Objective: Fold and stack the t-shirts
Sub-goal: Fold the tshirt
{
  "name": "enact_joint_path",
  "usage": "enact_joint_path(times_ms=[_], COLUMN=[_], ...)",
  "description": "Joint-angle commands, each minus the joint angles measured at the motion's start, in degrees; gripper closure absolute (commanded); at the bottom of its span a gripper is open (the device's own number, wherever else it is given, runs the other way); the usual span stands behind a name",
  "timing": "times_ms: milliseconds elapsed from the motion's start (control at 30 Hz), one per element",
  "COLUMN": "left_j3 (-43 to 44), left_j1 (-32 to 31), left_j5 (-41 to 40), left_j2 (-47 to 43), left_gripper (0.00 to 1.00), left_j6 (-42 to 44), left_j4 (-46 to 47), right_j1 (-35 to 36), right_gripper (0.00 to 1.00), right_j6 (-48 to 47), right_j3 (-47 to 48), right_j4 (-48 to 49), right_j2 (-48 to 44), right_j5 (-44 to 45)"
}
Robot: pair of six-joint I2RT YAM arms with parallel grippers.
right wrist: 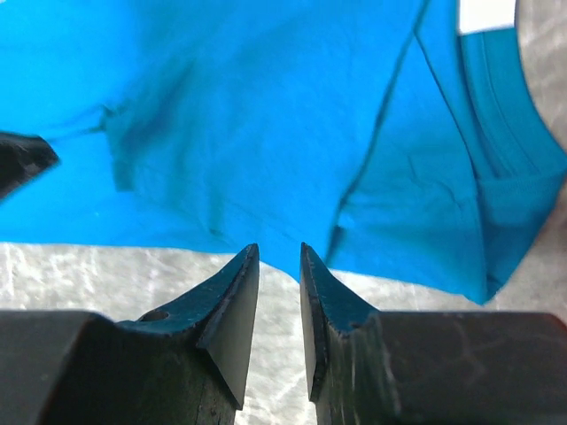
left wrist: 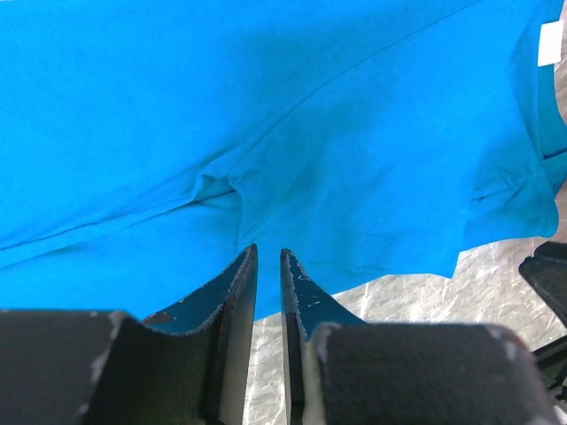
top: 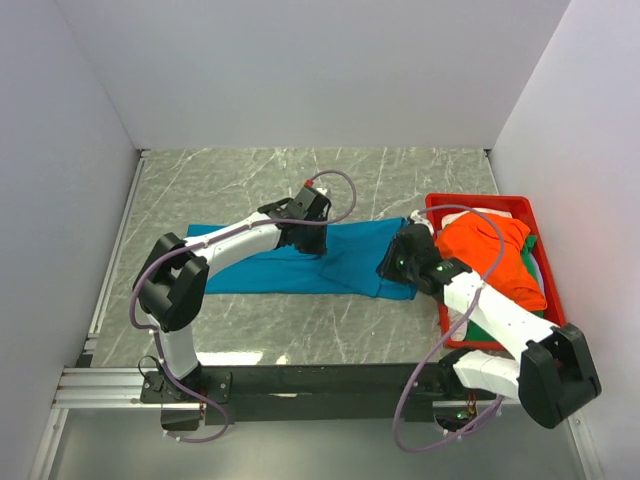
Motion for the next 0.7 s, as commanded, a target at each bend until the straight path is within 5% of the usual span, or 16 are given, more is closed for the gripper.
enact_joint_path(times_ms=[0, 267, 667], left_j3=[-0.34, -10.18, -27.14], left_j1=[1.88, 13.41, 19.39], left_j5=[0.80, 1.86, -2.19], left_j2=[-2.53, -5.87, -13.87], left_gripper=[0.78, 0.79, 0.81], left_j6=[-1.54, -5.15, -12.27], left_j4=[0.70, 1.32, 3.24], right_j1=[0.29, -0.76, -1.73], right_gripper=[0.67, 0.48, 0.46], right_j6=[0.50, 1.29, -2.31], right_j3=[5.59, 11.84, 25.80], right_j4=[1.56, 5.16, -0.54], right_j2=[2.91, 15.82, 36.04], right_j5=[2.05, 0.55, 4.77])
